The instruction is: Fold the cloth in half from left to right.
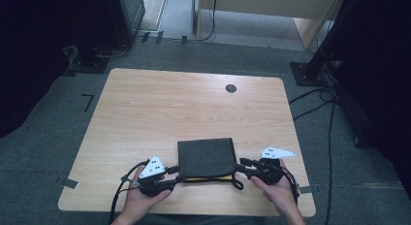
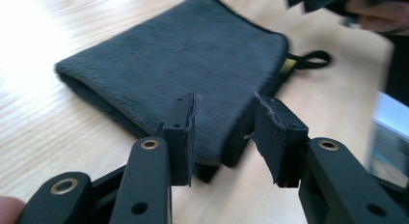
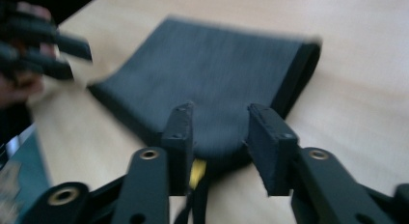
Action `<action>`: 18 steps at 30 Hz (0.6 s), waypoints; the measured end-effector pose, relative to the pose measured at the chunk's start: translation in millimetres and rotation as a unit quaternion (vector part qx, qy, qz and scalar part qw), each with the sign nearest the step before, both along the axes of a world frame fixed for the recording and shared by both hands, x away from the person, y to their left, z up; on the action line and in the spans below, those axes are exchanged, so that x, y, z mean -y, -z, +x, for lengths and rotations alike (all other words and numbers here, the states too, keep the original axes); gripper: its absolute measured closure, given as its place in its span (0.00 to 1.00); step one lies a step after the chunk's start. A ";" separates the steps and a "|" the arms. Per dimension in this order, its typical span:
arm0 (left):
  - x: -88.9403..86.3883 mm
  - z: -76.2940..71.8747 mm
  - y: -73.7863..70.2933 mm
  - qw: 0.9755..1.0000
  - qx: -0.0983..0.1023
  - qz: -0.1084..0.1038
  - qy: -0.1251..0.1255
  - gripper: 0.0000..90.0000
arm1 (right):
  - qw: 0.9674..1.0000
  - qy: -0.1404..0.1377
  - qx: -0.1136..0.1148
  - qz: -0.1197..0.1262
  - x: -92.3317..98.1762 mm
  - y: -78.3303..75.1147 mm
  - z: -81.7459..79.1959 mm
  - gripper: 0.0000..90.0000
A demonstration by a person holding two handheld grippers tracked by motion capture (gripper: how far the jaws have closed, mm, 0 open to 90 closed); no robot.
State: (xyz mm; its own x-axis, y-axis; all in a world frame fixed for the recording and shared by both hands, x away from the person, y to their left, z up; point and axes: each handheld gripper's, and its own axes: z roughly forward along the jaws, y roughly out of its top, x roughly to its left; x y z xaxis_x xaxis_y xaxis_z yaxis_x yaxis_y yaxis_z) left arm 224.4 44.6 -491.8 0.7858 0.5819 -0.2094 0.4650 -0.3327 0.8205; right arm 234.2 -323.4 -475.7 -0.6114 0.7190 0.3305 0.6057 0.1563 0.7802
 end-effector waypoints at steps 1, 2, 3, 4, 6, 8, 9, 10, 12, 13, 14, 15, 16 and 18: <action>5.7 1.0 3.0 1.000 -0.008 0.002 -0.001 0.66 | 1.000 0.013 0.005 0.000 -3.6 -0.9 2.2 0.63; 10.3 0.5 5.6 1.000 -0.007 0.020 -0.004 0.65 | 0.999 0.037 0.009 -0.006 -11.0 -1.5 5.6 0.59; 14.4 -1.4 8.3 0.999 0.000 0.042 -0.009 0.63 | 0.998 0.053 0.016 -0.015 -17.7 -0.2 7.7 0.57; 16.8 -3.1 11.1 0.998 0.002 0.056 -0.004 0.63 | 0.998 0.062 0.017 -0.025 -24.8 2.2 8.6 0.54; 19.0 -6.1 17.1 0.996 0.004 0.084 0.000 0.62 | 0.996 0.069 0.020 -0.055 -37.6 10.9 7.1 0.48; 16.7 -7.6 19.7 0.996 0.003 0.085 0.002 0.61 | 0.992 0.073 0.013 -0.097 -45.5 21.7 1.8 0.44; 16.3 -8.2 19.6 0.996 0.005 0.086 0.000 0.61 | 0.990 0.078 0.004 -0.119 -47.0 27.2 -0.6 0.42; 16.2 -8.6 19.2 0.996 0.007 0.090 0.001 0.61 | 0.987 0.083 -0.008 -0.139 -46.8 32.5 -2.4 0.39; 16.2 -9.6 18.7 0.996 0.009 0.090 0.004 0.58 | 0.987 0.094 -0.027 -0.126 -42.3 35.6 -4.6 0.36; 15.2 -10.1 17.5 0.996 0.009 0.087 0.006 0.55 | 0.987 0.101 -0.027 -0.126 -41.4 33.0 -5.2 0.34; 13.5 -10.6 16.1 0.997 0.009 0.081 0.007 0.51 | 0.985 0.109 -0.010 -0.134 -42.8 25.9 -6.2 0.33; 10.2 -10.3 14.0 0.997 0.006 0.071 0.010 0.48 | 0.983 0.118 0.008 -0.138 -46.2 18.5 -7.5 0.32; 7.7 -9.7 12.4 0.998 0.003 0.066 0.005 0.43 | 0.983 0.120 0.030 -0.135 -51.9 9.7 -7.5 0.30; -1.6 -6.7 8.9 0.999 0.000 0.048 -0.009 0.35 | 0.984 0.117 0.042 -0.131 -64.9 1.1 -4.8 0.26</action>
